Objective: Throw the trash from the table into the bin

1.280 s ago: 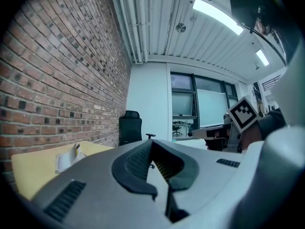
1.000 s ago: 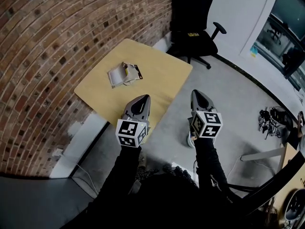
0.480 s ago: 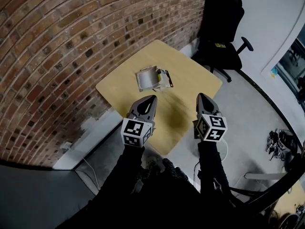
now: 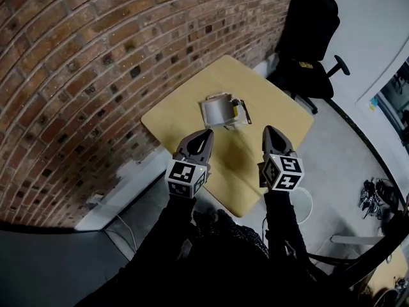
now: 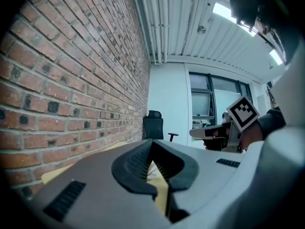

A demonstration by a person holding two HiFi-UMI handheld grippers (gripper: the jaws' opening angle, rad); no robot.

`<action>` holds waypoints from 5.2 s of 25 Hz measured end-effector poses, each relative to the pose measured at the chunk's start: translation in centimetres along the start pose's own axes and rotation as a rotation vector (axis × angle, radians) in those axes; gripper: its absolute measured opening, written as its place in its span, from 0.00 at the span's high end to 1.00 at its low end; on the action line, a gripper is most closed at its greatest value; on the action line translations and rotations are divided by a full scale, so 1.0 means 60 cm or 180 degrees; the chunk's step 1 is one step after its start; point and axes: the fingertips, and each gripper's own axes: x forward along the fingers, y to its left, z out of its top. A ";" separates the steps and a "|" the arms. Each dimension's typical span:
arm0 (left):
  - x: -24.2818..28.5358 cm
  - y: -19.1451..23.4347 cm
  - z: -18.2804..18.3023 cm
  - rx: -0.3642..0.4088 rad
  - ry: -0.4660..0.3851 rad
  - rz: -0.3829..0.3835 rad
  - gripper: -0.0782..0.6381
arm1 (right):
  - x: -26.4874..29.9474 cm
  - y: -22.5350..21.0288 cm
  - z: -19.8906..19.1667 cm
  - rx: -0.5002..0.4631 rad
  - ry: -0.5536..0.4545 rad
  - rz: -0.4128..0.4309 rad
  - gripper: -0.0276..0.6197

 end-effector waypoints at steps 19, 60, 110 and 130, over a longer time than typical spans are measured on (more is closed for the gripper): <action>0.047 0.082 -0.022 -0.0081 0.0095 0.0359 0.88 | 0.128 0.047 -0.027 -0.0131 0.0218 0.0484 0.94; 0.120 0.148 -0.049 -0.0120 0.0316 0.0726 0.88 | 0.299 0.064 -0.140 0.0292 0.1124 0.1159 0.57; 0.102 0.028 -0.027 0.0088 0.0195 -0.0236 0.88 | 0.053 -0.076 -0.010 0.0319 0.0217 -0.0164 0.94; 0.206 -0.284 -0.022 0.0162 0.0221 -0.1173 0.88 | -0.234 -0.341 -0.029 0.0658 -0.0023 -0.1216 0.94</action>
